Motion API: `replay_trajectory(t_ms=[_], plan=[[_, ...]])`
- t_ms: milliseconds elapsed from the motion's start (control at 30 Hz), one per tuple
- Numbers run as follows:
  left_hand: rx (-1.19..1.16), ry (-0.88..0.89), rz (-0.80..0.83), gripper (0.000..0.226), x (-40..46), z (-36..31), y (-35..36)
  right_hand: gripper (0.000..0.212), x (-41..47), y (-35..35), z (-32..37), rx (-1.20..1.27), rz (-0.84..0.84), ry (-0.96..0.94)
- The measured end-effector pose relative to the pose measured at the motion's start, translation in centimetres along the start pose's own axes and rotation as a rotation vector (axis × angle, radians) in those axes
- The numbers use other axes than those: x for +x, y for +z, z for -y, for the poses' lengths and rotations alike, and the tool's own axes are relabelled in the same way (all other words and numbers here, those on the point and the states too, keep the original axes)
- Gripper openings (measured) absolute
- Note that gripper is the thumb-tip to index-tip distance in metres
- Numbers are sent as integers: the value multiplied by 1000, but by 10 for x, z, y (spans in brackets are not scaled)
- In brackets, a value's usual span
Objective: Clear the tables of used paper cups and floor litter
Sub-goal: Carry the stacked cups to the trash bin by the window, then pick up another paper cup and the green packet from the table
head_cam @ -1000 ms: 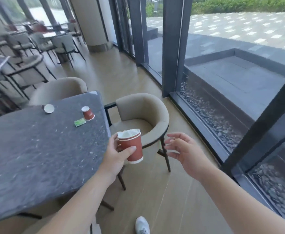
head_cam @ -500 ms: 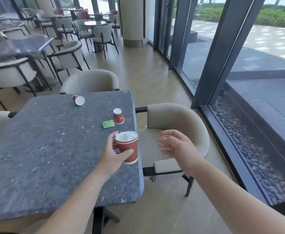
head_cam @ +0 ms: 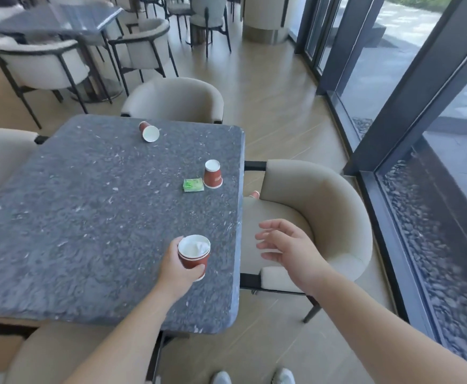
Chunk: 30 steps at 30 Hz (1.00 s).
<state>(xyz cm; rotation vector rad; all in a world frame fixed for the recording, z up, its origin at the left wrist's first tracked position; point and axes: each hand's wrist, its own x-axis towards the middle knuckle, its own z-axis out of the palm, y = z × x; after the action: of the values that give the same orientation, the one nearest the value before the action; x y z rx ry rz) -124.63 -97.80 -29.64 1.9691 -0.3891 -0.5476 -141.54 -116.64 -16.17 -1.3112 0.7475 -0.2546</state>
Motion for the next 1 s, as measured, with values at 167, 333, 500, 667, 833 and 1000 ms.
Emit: replay_trajectory(t_ms=[167,333,500,667,833,1000], plan=[[-7,-48,-87,78,6,16,20,44,20,-8,1,-43,57,25],[47,-78,-137,84,12,37,19,34,35,-2,-12,-54,87,86],[130,-63,-193,98,9,50,18,36,42,13,-23,-79,143,127],[184,-69,-202,101,2,56,19,38,47,23,-27,-90,178,145],[140,-76,-196,120,-7,52,13,34,49,26,-28,-81,198,145],[158,36,-259,96,-8,15,9,32,47,26,-19,-40,208,125]])
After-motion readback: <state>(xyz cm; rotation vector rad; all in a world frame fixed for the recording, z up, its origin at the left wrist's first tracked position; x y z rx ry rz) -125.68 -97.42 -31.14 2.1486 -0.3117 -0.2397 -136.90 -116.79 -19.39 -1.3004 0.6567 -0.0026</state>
